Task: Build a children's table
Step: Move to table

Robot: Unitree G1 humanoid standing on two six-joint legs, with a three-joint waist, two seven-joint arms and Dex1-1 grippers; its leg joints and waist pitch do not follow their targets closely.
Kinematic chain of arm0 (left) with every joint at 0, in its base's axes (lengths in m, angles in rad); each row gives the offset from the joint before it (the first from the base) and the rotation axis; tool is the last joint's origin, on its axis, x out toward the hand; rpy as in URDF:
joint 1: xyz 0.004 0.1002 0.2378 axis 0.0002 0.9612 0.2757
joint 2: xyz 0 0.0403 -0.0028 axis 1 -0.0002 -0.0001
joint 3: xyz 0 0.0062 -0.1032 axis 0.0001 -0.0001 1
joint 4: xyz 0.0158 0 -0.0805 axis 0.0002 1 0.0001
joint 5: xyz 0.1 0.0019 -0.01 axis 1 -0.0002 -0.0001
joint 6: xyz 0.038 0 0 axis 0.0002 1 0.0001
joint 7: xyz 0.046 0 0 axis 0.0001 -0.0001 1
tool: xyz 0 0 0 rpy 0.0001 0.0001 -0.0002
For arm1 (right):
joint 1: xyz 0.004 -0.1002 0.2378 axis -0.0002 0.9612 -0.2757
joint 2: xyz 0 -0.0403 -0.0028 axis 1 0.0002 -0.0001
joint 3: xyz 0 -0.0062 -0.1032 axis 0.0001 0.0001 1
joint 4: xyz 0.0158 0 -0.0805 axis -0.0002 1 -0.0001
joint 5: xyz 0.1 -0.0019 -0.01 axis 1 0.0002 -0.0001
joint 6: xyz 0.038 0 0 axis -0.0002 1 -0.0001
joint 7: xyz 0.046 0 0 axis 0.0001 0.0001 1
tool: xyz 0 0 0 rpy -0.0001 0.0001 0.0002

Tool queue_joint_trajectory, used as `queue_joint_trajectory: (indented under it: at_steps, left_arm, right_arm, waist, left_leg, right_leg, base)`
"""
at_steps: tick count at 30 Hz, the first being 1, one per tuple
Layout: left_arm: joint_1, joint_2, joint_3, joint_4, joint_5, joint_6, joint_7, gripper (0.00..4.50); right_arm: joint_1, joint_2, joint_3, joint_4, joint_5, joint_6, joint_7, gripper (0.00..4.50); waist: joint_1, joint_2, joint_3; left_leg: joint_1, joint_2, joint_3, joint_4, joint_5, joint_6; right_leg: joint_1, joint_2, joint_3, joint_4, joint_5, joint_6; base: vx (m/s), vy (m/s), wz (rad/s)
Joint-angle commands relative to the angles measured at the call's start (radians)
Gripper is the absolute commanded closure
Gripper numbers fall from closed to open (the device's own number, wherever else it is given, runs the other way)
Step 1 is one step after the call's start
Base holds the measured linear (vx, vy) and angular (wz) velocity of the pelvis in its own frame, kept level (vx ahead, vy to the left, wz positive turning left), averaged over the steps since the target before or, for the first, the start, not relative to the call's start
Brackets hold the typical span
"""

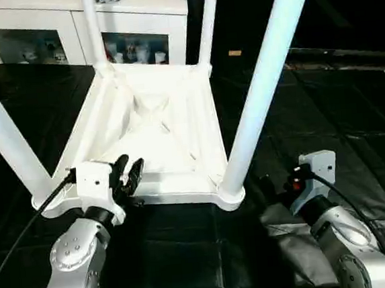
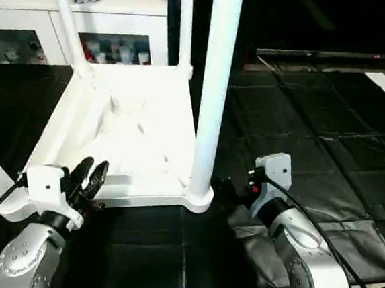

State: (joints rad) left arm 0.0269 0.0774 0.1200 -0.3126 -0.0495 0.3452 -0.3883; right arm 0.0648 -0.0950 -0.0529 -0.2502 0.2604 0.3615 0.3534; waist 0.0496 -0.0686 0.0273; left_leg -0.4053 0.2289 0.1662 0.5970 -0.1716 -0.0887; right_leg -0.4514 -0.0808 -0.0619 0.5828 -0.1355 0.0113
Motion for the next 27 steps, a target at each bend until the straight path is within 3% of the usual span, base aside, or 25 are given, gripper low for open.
queue_joint_trajectory:
  at_steps: [1,2,3,4,5,6,7,8,9,10,11,12,13,14,15,16,17,18,19,20,21,23,25,27]
  left_arm:
    - [-0.008,0.009,-0.017,-0.011,0.007,0.02,0.009,2.87]
    - [-0.011,0.021,-0.026,-0.011,0.01,0.027,0.014,2.87]
    - [-0.013,0.029,-0.032,-0.01,0.014,0.035,0.018,2.87]
    - [-0.014,0.033,-0.035,-0.009,0.017,0.043,0.023,2.87]
    - [-0.015,0.035,-0.036,-0.009,0.018,0.047,0.026,2.87]
    - [-0.017,0.036,-0.036,-0.007,0.019,0.049,0.028,2.87]
    - [-0.017,0.036,-0.035,-0.006,0.019,0.05,0.028,2.87]
    - [-0.017,0.037,-0.035,-0.006,0.019,0.051,0.029,2.87]
    - [-0.013,0.038,-0.033,-0.007,0.021,0.052,0.03,2.87]
    - [-0.009,0.04,-0.031,-0.007,0.021,0.052,0.031,2.87]
    - [0.001,0.043,-0.02,-0.01,0.019,0.046,0.034,2.87]
    - [0.004,0.043,-0.014,-0.012,0.018,0.043,0.036,2.87]
    - [0.006,0.044,-0.012,-0.013,0.016,0.04,0.039,2.56]
    - [0.007,0.041,0.001,-0.013,0.011,0.037,0.05,2.56]
    - [0.005,0.038,0.02,-0.014,0.003,0.037,0.07,2.56]
    - [0.003,0.036,0.029,-0.014,-0.002,0.038,0.08,2.51]
    - [-0.003,0.033,0.052,-0.018,-0.008,0.039,0.108,2.4]
    - [-0.005,0.033,0.057,-0.019,-0.009,0.039,0.114,2.25]
    - [-0.011,0.03,0.073,-0.022,-0.007,0.034,0.135,2.25]
    - [-0.016,0.029,0.087,-0.024,-0.003,0.029,0.155,2.14]
    - [-0.016,0.028,0.088,-0.024,-0.002,0.029,0.157,2.07]
    - [-0.018,0.018,0.107,-0.029,0.009,0.023,0.192,1.94]
    - [-0.018,0.012,0.117,-0.031,0.02,0.016,0.218,1.72]
    - [-0.029,0.004,0.139,-0.02,0.041,0.005,0.274,1.68]
  right_arm:
    - [0.006,-0.009,-0.003,0.005,-0.008,0.011,-0.011,0.0]
    - [0.009,-0.005,-0.003,0.002,-0.006,0.01,-0.018,0.0]
    - [0.01,-0.002,-0.003,0.0,-0.007,0.01,-0.024,0.0]
    - [0.012,-0.001,-0.003,-0.001,-0.008,0.01,-0.027,0.0]
    - [0.014,0.0,-0.003,-0.001,-0.008,0.009,-0.027,0.0]
    - [0.017,-0.002,-0.001,0.002,-0.014,0.008,-0.027,0.0]
    - [0.018,-0.004,0.001,0.004,-0.018,0.007,-0.027,0.0]
    - [0.019,-0.007,0.004,0.005,-0.022,0.007,-0.028,0.0]
    - [0.02,-0.013,0.008,0.004,-0.014,0.01,-0.014,0.0]
    - [0.02,-0.021,0.013,0.001,-0.004,0.014,0.003,0.0]
    - [0.02,-0.052,0.035,-0.006,0.014,0.002,0.07,0.0]
    - [0.02,-0.064,0.045,-0.009,0.022,-0.004,0.098,0.0]
    - [0.02,-0.071,0.05,-0.01,0.026,-0.009,0.112,0.0]
    - [0.019,-0.081,0.057,-0.014,0.032,-0.009,0.13,0.0]
    - [0.016,-0.092,0.065,-0.019,0.038,-0.008,0.148,0.0]
    - [0.015,-0.096,0.067,-0.021,0.042,-0.008,0.157,0.0]
    - [0.011,-0.107,0.073,-0.025,0.053,-0.005,0.179,0.0]
    - [0.01,-0.109,0.074,-0.026,0.055,-0.004,0.183,0.0]
    - [0.007,-0.116,0.081,-0.029,0.07,0.002,0.21,0.0]
    - [0.004,-0.125,0.091,-0.032,0.081,0.004,0.239,0.0]
    - [0.004,-0.126,0.093,-0.032,0.081,0.004,0.242,0.0]
    - [0.001,-0.154,0.116,-0.027,0.091,0.001,0.294,0.0]
    - [-0.008,-0.161,0.124,-0.014,0.092,-0.007,0.313,0.0]
    - [-0.05,-0.151,0.122,0.031,0.09,-0.022,0.321,0.0]
  waist:
    - [-0.002,0.017,-0.089]
    - [-0.005,0.016,-0.092]
    - [-0.003,0.022,-0.085]
    - [-0.006,0.026,-0.076]
    - [-0.02,0.035,-0.051]
    - [-0.047,0.042,-0.028]
    - [-0.053,0.063,-0.009]
    - [0.017,0.076,0.003]
    - [0.059,0.068,0.018]
    - [0.099,0.063,0.011]
    - [0.055,-0.02,-0.014]
    - [0.044,-0.034,0.025]
    - [0.063,-0.008,0.014]
    - [0.063,-0.027,0.034]
    - [0.066,0.007,0.019]
    - [0.059,0.022,0.004]
    - [0.042,0.03,-0.007]
    - [0.034,0.048,-0.007]
    - [0.028,0.037,-0.01]
    - [0.021,0.04,0.003]
    - [0.013,0.036,0.007]
    - [0.007,0.03,0.009]
    - [0.0,0.025,0.003]
    - [-0.003,0.023,-0.007]
  left_leg:
    - [-0.012,-0.057,0.028,-0.009,0.438,0.23]
    - [-0.032,-0.067,0.03,-0.003,0.41,0.286]
    - [-0.036,-0.054,0.031,-0.011,0.184,0.295]
    - [-0.033,-0.043,0.032,-0.017,0.025,0.276]
    - [-0.006,-0.022,0.024,-0.035,-0.323,0.186]
    - [0.032,-0.009,0.008,-0.039,-0.591,0.073]
    - [0.042,0.014,-0.005,-0.074,-0.729,0.036]
    - [-0.079,0.037,0.006,-0.172,-0.898,-0.03]
    - [-0.083,0.053,0.057,-0.216,-0.954,-0.019]
    - [-0.09,0.065,0.075,-0.207,-0.901,-0.025]
    - [0.027,0.028,0.052,0.005,-0.56,-0.059]
    - [0.052,-0.039,-0.027,0.198,-0.166,-0.007]
    - [0.009,-0.064,-0.046,0.192,-0.107,0.015]
    - [0.022,-0.059,-0.06,0.156,-0.159,-0.012]
    - [0.076,-0.04,-0.072,0.063,-0.315,-0.031]
    - [0.097,-0.028,-0.069,0.023,-0.343,-0.041]
    - [0.094,0.01,-0.082,-0.05,-0.387,-0.004]
    - [0.083,0.028,-0.083,-0.077,-0.374,0.008]
    - [0.075,0.024,-0.079,-0.083,-0.376,0.02]
    - [0.074,0.02,-0.075,-0.097,-0.495,0.002]
    - [0.07,0.009,-0.073,-0.093,-0.557,-0.024]
    - [0.072,0.002,-0.072,-0.088,-0.585,-0.038]
    - [0.063,0.0,-0.073,-0.09,-0.535,-0.031]
    - [0.044,0.004,-0.07,-0.097,-0.395,-0.011]
  right_leg:
    - [0.035,0.018,0.002,-0.021,0.506,-0.251]
    - [0.023,0.017,-0.009,-0.036,0.502,-0.268]
    - [0.014,0.004,-0.016,-0.073,0.239,-0.266]
    - [0.011,-0.002,-0.022,-0.095,0.024,-0.243]
    - [0.001,-0.002,-0.042,-0.125,-0.44,-0.148]
    - [-0.01,0.017,-0.092,-0.165,-0.728,0.016]
    - [-0.004,0.038,-0.136,-0.166,-0.754,0.069]
    - [0.139,0.014,-0.11,0.132,-0.411,-0.022]
    - [0.149,0.021,-0.074,0.203,-0.371,-0.031]
    - [0.17,0.011,-0.015,0.233,-0.48,-0.014]
    - [0.061,-0.088,0.084,0.041,-1.032,0.092]
    - [-0.044,-0.128,0.145,-0.141,-1.439,0.053]
    - [0.031,-0.129,0.152,-0.114,-1.363,0.036]
    - [0.041,-0.127,0.119,-0.087,-1.235,0.017]
    - [0.058,-0.097,0.094,-0.046,-0.948,-0.058]
    - [0.076,-0.071,0.072,-0.03,-0.725,-0.105]
    - [0.086,-0.022,0.06,0.012,-0.388,-0.139]
    - [0.11,-0.035,0.05,0.01,-0.212,-0.163]
    - [0.124,-0.038,0.048,-0.003,-0.196,-0.165]
    - [0.12,-0.045,0.045,-0.029,-0.331,-0.161]
    - [0.114,-0.056,0.048,-0.05,-0.457,-0.141]
    - [0.102,-0.068,0.051,-0.073,-0.585,-0.104]
    - [0.112,-0.072,0.049,-0.079,-0.581,-0.086]
    - [0.124,-0.068,0.048,-0.067,-0.417,-0.108]
  base:
    - [-0.067,0.006,-0.03]
    - [-0.121,0.012,-0.01]
    - [-0.121,0.012,-0.01]
    - [-0.152,0.028,-0.02]
    - [-0.163,0.039,-0.1]
    - [-0.163,0.039,-0.1]
    - [-0.17,0.04,-0.17]
    - [-0.201,0.02,-0.11]
    - [-0.201,0.02,-0.11]
    - [-0.154,-0.095,0.0]
    - [-0.079,-0.148,0.1]
    - [-0.079,-0.148,0.1]
    - [-0.084,-0.05,0.05]
    - [-0.097,0.017,0.08]
    - [-0.097,0.017,0.08]
    - [-0.123,0.02,0.24]
    - [-0.107,0.022,0.17]
    - [-0.107,0.022,0.17]
    - [-0.065,0.049,0.01]
    - [-0.057,0.062,-0.05]
    - [-0.057,0.062,-0.05]
    - [-0.056,0.04,-0.03]
    - [-0.027,0.017,-0.01]
    - [0.0,0.0,0.0]
